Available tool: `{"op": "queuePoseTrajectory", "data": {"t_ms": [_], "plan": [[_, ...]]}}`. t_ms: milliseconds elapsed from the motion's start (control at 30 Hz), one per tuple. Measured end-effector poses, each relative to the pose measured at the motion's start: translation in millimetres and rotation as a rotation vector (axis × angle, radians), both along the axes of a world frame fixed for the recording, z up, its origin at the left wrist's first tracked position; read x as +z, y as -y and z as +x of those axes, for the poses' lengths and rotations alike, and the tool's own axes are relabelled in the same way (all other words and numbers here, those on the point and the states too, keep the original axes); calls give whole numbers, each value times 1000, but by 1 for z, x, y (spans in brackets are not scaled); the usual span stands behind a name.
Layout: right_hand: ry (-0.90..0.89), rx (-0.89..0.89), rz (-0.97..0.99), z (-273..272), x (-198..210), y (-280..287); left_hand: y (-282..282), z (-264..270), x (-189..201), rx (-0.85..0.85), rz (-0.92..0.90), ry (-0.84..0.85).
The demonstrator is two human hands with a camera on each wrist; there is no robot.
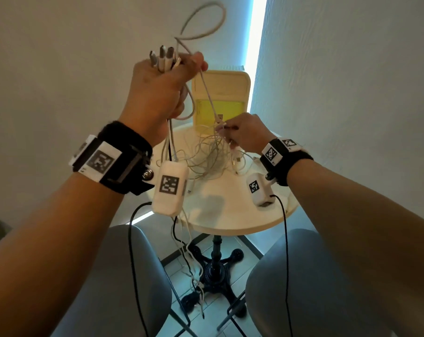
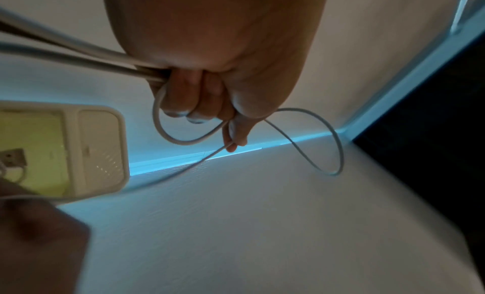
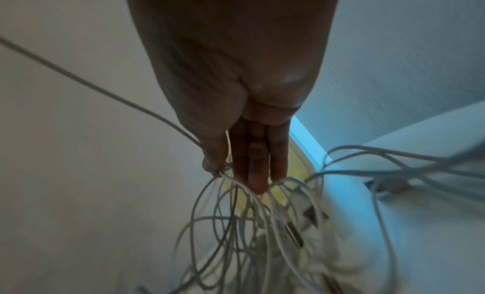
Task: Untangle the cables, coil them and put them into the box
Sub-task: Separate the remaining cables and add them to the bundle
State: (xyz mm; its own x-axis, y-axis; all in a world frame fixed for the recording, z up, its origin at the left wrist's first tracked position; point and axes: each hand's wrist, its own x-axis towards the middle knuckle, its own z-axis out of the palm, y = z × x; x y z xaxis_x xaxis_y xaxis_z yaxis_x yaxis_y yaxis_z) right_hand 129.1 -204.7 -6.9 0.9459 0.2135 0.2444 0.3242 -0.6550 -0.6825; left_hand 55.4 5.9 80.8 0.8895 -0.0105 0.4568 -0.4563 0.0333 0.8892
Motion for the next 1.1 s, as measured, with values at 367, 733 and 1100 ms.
{"op": "queuePoseTrajectory", "data": {"t_ms": [367, 733, 1100], "plan": [[184, 48, 142, -9, 59, 8, 7, 16, -75, 195, 103, -295], [66, 132, 73, -10, 65, 7, 13, 19, -85, 185, 102, -316], [44, 37, 148, -22, 40, 17, 13, 25, -91, 130, 124, -260]]}}
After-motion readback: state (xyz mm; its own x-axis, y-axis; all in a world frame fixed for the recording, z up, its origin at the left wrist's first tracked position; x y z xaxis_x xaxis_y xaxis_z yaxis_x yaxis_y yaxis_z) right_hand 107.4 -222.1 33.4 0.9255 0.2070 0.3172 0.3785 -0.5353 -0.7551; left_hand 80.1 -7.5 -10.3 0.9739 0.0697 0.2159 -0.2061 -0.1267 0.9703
